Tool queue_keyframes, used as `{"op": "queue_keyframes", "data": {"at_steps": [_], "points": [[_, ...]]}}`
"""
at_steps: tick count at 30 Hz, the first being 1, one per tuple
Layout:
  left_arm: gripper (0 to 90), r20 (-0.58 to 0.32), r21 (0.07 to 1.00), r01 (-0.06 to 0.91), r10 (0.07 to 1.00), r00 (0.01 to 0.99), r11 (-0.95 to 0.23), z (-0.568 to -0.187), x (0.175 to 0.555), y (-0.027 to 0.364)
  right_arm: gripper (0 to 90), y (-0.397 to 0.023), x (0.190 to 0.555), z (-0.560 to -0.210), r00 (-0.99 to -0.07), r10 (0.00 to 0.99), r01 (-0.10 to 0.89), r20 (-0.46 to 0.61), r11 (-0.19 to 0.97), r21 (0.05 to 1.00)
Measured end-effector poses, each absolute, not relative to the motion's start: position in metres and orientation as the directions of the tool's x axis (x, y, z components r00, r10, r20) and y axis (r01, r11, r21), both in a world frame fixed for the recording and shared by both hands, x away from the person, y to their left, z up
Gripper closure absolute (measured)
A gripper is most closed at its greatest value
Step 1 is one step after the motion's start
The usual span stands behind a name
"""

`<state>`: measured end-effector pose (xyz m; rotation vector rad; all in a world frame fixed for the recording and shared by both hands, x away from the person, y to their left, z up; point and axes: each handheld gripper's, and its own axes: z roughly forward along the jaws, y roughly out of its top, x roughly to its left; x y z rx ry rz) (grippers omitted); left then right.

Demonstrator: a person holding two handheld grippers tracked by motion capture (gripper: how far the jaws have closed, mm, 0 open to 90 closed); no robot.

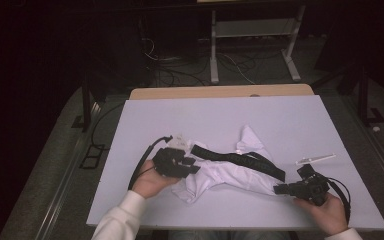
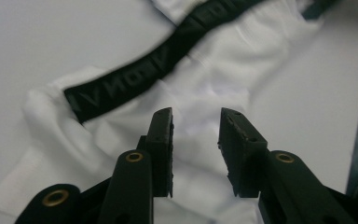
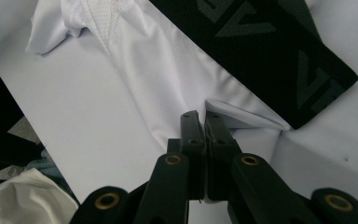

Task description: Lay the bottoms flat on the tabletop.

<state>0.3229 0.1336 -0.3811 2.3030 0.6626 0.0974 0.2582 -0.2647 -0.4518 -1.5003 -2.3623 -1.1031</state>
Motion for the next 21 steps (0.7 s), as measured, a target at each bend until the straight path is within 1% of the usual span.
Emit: {"op": "queue_keyframes", "data": {"at_steps": [3, 5, 6, 7, 8, 11, 12, 15, 17, 20, 21], "points": [[60.3, -0.184, 0.665, 0.511, 0.543, 0.819, -0.545, -0.385, 0.348, 0.132, 86.5, -0.268, 0.255, -0.451, -0.487, 0.730, 0.833, 0.480, 0.222, 0.506], [58.9, -0.184, 0.641, 0.543, 0.578, 0.795, -0.543, -0.395, 0.369, 0.129, 86.5, -0.271, 0.252, -0.452, -0.475, 0.728, 0.840, 0.494, 0.210, 0.500], [58.0, -0.184, 0.641, 0.543, 0.578, 0.795, -0.543, -0.395, 0.369, 0.129, 86.5, -0.271, 0.252, -0.452, -0.475, 0.728, 0.840, 0.494, 0.210, 0.500], [57.7, -0.204, 0.626, 0.578, 0.605, 0.770, -0.524, -0.404, 0.383, 0.129, 86.5, -0.271, 0.250, -0.452, -0.477, 0.727, 0.840, 0.494, 0.212, 0.499], [57.6, -0.204, 0.626, 0.578, 0.605, 0.770, -0.524, -0.404, 0.383, 0.129, 86.5, -0.271, 0.250, -0.452, -0.478, 0.726, 0.840, 0.494, 0.213, 0.500], [55.8, -0.257, 0.604, 0.634, 0.635, 0.728, -0.483, -0.422, 0.399, 0.133, 86.5, -0.272, 0.247, -0.452, -0.477, 0.729, 0.839, 0.491, 0.211, 0.501], [55.7, -0.257, 0.604, 0.634, 0.635, 0.728, -0.483, -0.422, 0.399, 0.133, 86.5, -0.272, 0.247, -0.452, -0.477, 0.729, 0.839, 0.491, 0.211, 0.501], [55.1, -0.298, 0.589, 0.662, 0.636, 0.712, -0.464, -0.432, 0.407, 0.136, 86.5, -0.272, 0.246, -0.453, -0.475, 0.730, 0.842, 0.492, 0.215, 0.494], [55.3, -0.343, 0.588, 0.676, 0.621, 0.705, -0.444, -0.437, 0.411, 0.139, 86.5, -0.271, 0.246, -0.454, -0.474, 0.733, 0.843, 0.487, 0.220, 0.490], [60.0, -0.399, 0.587, 0.686, 0.583, 0.707, -0.430, -0.442, 0.414, 0.140, 86.2, -0.270, 0.246, -0.455, -0.475, 0.736, 0.844, 0.482, 0.225, 0.486], [63.9, -0.405, 0.589, 0.681, 0.570, 0.714, -0.435, -0.444, 0.414, 0.139, 86.0, -0.270, 0.246, -0.455, -0.473, 0.737, 0.845, 0.482, 0.225, 0.485]]}}
